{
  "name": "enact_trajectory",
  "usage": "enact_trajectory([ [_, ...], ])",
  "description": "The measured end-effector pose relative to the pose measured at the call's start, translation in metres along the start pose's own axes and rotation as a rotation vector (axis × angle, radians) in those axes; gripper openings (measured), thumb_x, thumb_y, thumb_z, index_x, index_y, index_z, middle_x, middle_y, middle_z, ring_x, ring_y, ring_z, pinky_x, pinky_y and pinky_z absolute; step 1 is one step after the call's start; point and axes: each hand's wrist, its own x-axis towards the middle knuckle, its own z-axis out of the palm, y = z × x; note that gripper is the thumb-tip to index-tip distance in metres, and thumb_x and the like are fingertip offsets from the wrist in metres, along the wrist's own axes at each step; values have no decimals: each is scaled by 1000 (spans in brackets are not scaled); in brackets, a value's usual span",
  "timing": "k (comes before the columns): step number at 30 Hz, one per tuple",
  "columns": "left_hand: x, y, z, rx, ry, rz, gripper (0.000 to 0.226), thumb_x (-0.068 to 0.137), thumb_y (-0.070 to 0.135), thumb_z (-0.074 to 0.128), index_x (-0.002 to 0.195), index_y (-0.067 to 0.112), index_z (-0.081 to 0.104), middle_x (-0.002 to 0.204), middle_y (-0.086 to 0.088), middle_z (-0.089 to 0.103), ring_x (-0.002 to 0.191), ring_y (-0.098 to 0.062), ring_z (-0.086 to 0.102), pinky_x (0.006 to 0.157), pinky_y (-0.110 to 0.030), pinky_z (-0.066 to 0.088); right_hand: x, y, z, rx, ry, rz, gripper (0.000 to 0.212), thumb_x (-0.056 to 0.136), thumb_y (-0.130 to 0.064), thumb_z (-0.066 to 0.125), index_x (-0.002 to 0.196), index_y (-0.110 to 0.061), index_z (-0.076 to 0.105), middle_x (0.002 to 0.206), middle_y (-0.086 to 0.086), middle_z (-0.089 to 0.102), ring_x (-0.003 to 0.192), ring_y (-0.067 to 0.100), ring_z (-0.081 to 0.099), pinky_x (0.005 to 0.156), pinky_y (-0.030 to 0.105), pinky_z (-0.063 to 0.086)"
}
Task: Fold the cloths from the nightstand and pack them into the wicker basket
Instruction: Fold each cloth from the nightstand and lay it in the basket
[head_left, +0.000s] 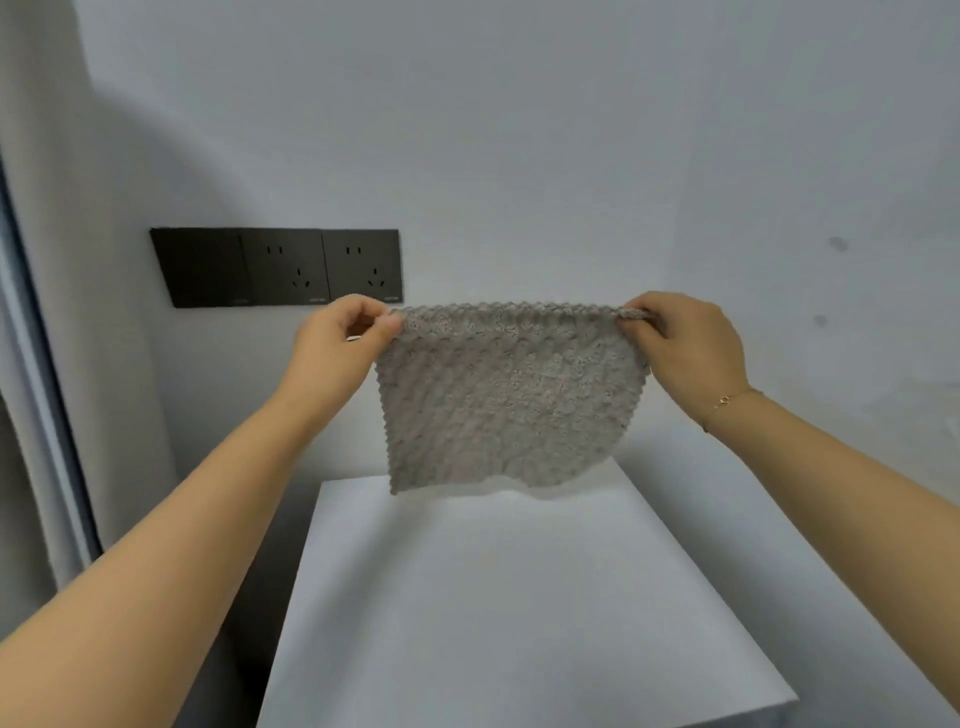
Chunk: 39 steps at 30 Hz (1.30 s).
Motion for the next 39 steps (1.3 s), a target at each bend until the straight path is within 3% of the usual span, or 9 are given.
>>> enact_trajectory([
  [3, -19, 10, -19, 22, 22, 42, 12, 96, 26, 59, 95, 16, 66, 86, 7, 66, 73, 7, 58, 64, -3, 42, -4, -9, -13, 202, 34, -27, 9, 90, -20, 65, 92, -15, 73, 89, -6, 69, 88, 15, 61, 76, 32, 47],
  [8, -88, -10, -33, 39, -106, -25, 9, 94, 23, 62, 87, 22, 67, 82, 6, 70, 76, 1, 63, 68, -9, 46, -68, -5, -19, 437, -233, 32, 7, 84, -15, 73, 91, -18, 74, 98, -11, 73, 93, 2, 63, 86, 18, 47],
  [13, -157, -43, -37, 64, -427, -134, 18, 86, 44, 66, 86, 25, 69, 81, 3, 70, 80, -18, 66, 80, -36, 51, -142, 15, -18, 546, -694, 199, 4, 82, -10, 73, 84, -11, 77, 88, -1, 76, 87, 11, 69, 80, 19, 52],
  [20, -191, -60, -29, -44, -916, -321, 14, 89, 27, 70, 76, 23, 70, 70, 2, 57, 65, -9, 48, 63, -19, 40, -183, 40, -9, 538, -1103, 264, 11, 81, -31, 70, 88, -25, 77, 90, -1, 74, 81, 12, 66, 76, 20, 48],
  [25, -170, -62, -22, -168, -767, -465, 13, 90, 22, 69, 79, 15, 69, 68, -1, 54, 64, -10, 50, 63, -19, 42, -173, 48, 13, 589, -963, 378, 14, 90, -19, 64, 98, -13, 74, 98, 4, 75, 94, 19, 70, 85, 29, 55],
  [29, -140, -92, -1, 22, -557, -501, 14, 94, 21, 62, 85, 14, 70, 80, -4, 70, 71, -11, 60, 73, -29, 49, -151, 46, 47, 509, -785, 412, 19, 93, -24, 64, 92, -7, 71, 89, 11, 72, 81, 23, 67, 70, 29, 51],
  [32, -143, -115, 17, 208, -445, -474, 9, 94, 27, 61, 91, 21, 67, 87, 0, 70, 80, -16, 63, 72, -24, 49, -150, 48, 76, 441, -698, 424, 18, 92, -24, 64, 86, -7, 67, 76, 2, 63, 73, 17, 57, 59, 17, 42],
  [36, -152, -126, 26, 387, -435, -337, 21, 86, 38, 70, 101, 31, 57, 95, 21, 58, 84, 0, 53, 67, -8, 38, -164, 60, 97, 412, -572, 444, 12, 90, -28, 67, 93, -17, 68, 77, -3, 62, 71, 13, 56, 65, 22, 43],
  [39, -149, -127, 27, 417, -424, -300, 14, 87, 34, 69, 86, 27, 57, 78, 17, 57, 71, -1, 52, 57, -10, 33, -161, 62, 97, 340, -665, 347, 17, 92, -28, 63, 89, -12, 68, 68, 2, 57, 56, 5, 46, 56, 17, 37],
])
